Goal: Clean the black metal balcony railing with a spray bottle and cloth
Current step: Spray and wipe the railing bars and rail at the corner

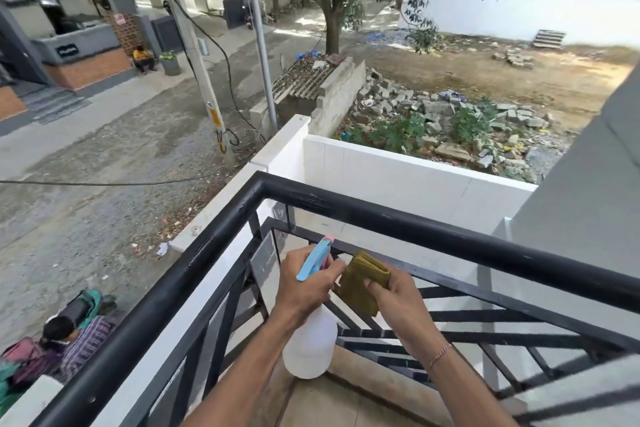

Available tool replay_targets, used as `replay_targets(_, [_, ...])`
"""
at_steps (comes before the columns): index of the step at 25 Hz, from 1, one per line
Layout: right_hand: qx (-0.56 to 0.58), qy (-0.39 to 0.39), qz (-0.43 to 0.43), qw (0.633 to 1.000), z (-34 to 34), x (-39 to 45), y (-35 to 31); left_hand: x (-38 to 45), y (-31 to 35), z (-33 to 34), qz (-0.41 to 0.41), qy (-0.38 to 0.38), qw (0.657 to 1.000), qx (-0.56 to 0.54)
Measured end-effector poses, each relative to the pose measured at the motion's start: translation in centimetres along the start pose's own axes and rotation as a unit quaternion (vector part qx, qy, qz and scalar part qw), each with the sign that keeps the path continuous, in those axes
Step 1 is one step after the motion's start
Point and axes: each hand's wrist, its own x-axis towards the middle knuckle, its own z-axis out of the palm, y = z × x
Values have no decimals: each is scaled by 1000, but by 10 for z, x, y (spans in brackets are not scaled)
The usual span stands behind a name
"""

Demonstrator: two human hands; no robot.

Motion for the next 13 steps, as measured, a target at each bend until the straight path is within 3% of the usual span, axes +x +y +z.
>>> replay_targets(5, [36,57,28,997,-16,-19,17,-8,9,20,14,-59,997,-39])
replay_targets(13, [71,114,35,990,-31,-48,27,-19,9,41,33,-79,996,-27])
